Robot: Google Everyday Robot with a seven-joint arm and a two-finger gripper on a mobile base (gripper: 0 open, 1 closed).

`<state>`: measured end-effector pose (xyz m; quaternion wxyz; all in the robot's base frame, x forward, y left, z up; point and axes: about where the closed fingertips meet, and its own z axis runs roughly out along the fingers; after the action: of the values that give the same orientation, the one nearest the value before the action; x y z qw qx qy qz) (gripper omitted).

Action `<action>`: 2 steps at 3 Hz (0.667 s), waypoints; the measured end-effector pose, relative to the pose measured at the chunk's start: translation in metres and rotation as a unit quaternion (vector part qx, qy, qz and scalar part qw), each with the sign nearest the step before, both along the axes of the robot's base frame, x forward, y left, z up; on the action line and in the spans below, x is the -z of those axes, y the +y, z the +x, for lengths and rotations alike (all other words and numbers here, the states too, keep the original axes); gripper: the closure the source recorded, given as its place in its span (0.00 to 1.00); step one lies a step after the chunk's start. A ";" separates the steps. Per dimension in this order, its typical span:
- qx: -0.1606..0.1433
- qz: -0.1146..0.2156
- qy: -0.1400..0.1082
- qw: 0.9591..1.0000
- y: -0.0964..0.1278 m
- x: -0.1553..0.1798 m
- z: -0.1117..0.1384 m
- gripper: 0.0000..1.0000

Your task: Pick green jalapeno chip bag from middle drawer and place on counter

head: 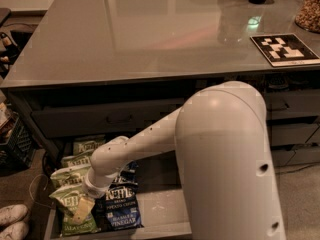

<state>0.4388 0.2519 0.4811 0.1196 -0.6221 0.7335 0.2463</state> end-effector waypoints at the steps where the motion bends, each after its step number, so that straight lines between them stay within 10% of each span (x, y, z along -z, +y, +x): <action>1: 0.003 0.009 -0.013 1.000 -0.004 -0.021 -0.006 0.16; 2: -0.001 0.018 -0.013 1.000 -0.003 -0.029 -0.016 0.15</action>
Offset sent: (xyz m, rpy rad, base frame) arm -0.0257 -0.0010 0.0404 0.0600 -0.0255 0.0073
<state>0.4231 0.2494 0.5105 0.1400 -0.6232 0.7271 0.2517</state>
